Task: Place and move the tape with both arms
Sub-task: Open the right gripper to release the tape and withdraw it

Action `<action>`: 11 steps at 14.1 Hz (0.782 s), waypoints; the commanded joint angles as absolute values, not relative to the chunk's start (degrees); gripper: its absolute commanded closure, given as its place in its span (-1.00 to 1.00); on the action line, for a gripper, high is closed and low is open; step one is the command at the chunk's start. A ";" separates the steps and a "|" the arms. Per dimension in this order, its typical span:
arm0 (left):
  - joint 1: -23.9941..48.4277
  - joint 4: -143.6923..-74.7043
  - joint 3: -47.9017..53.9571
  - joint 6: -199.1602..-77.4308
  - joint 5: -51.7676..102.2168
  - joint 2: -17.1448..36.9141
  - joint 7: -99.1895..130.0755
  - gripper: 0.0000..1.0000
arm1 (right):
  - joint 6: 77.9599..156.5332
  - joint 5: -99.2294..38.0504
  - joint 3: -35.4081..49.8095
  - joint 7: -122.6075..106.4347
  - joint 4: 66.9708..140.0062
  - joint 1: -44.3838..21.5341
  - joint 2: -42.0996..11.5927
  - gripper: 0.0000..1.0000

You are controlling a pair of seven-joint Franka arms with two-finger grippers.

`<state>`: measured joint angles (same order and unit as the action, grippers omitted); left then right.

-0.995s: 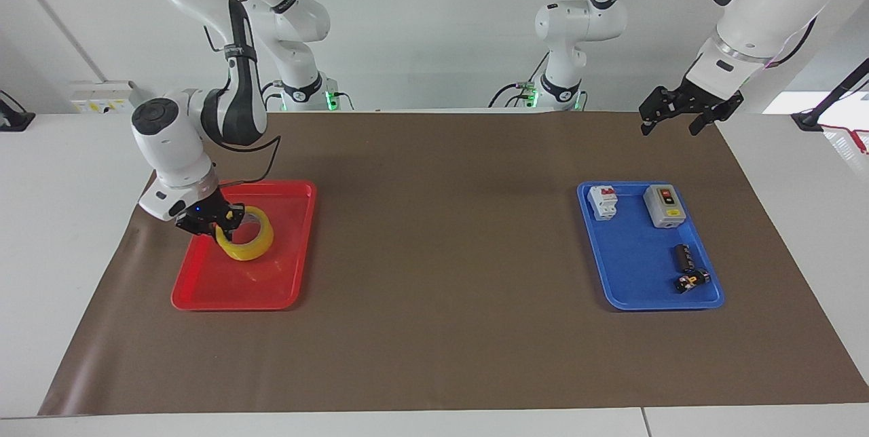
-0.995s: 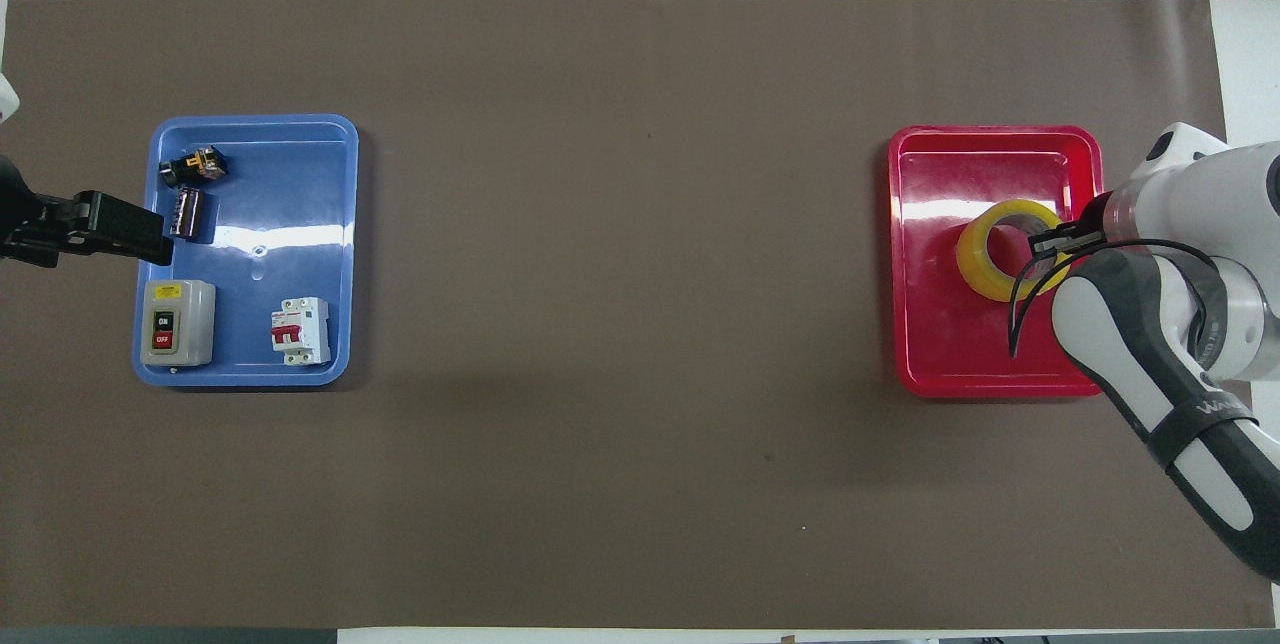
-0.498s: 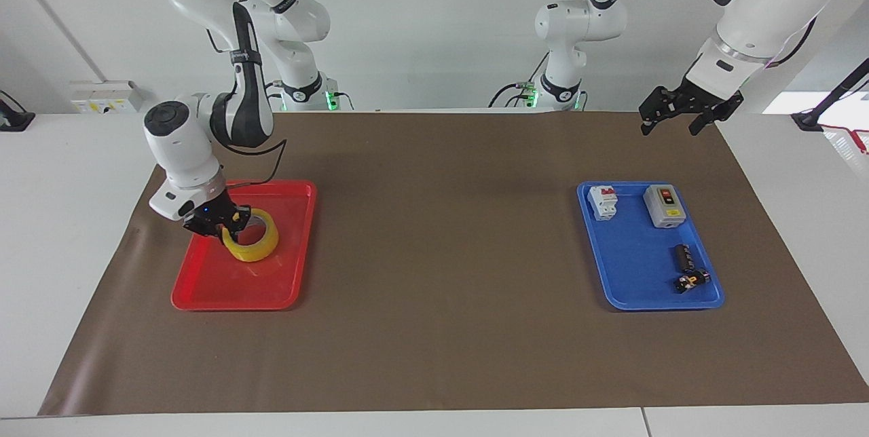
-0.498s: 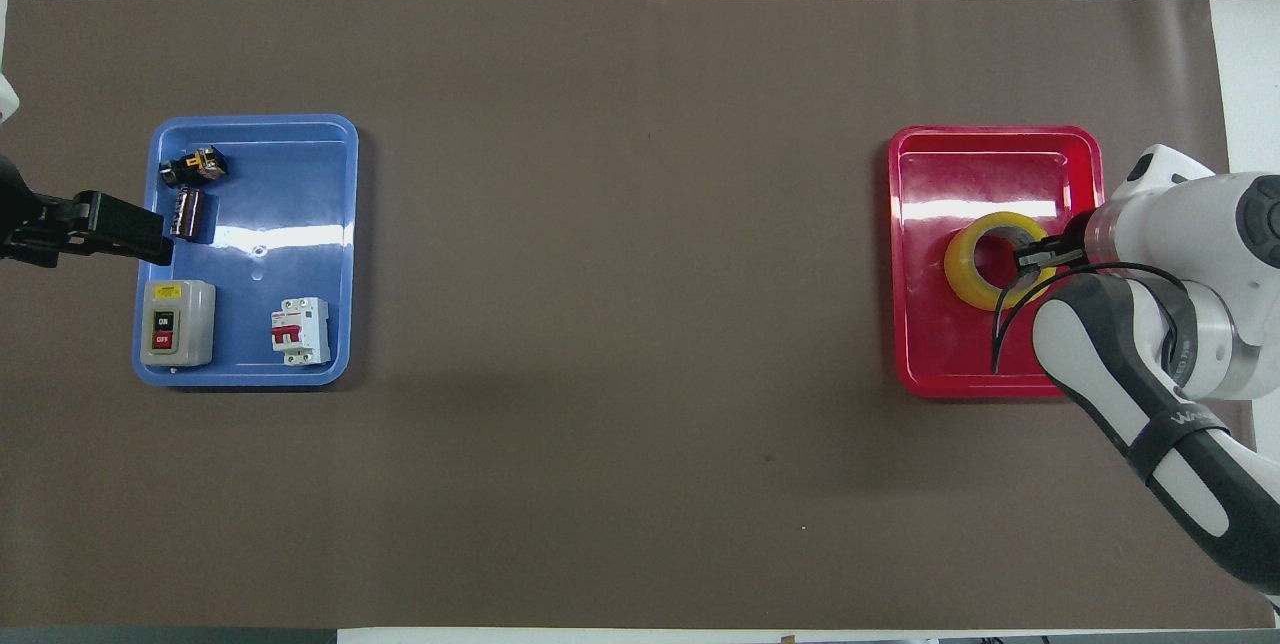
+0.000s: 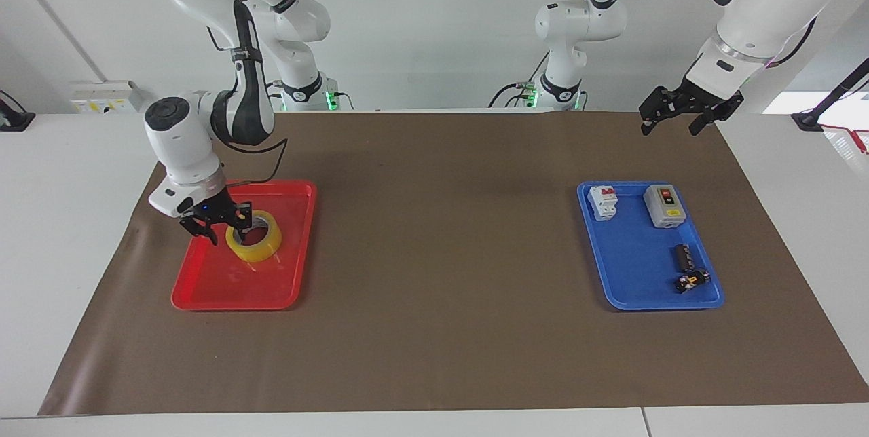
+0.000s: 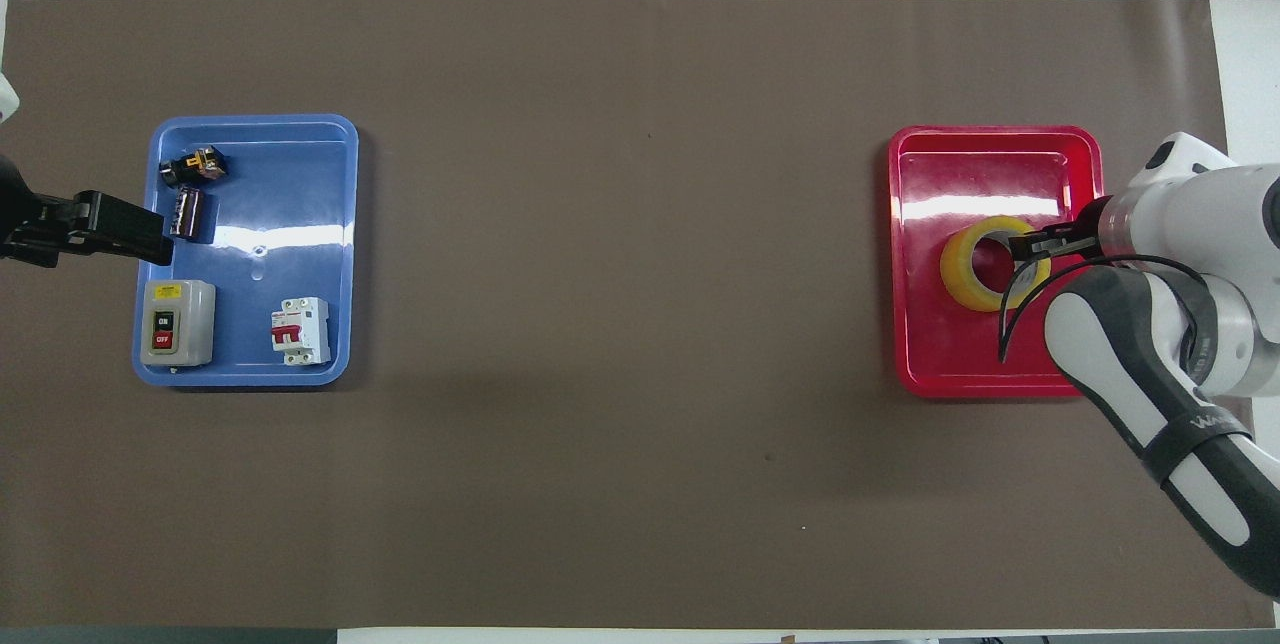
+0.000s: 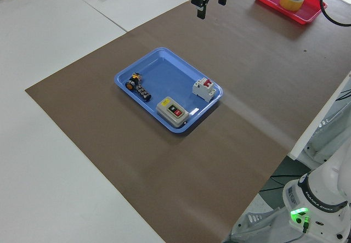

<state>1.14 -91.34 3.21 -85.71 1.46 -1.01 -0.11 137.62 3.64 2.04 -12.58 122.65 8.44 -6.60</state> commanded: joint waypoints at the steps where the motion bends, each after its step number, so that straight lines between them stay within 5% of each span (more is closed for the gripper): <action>1: 0.44 -92.64 3.60 -86.48 1.93 -2.37 0.44 -1.00 | 122.58 3.08 2.55 -5.04 111.75 8.53 -4.05 -1.00; 8: 0.44 -92.64 3.69 -86.48 1.93 -2.46 0.44 -1.00 | 93.56 3.16 3.25 11.39 95.38 6.34 2.71 -1.00; 11: 0.44 -92.64 3.69 -86.48 1.93 -2.46 0.44 -1.00 | 87.03 2.90 3.25 13.89 92.38 2.38 5.00 -1.00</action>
<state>1.14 -91.34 3.21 -85.71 1.46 -1.02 -0.10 89.88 3.54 2.81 12.42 94.12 3.44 4.44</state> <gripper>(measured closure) 0.000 0.000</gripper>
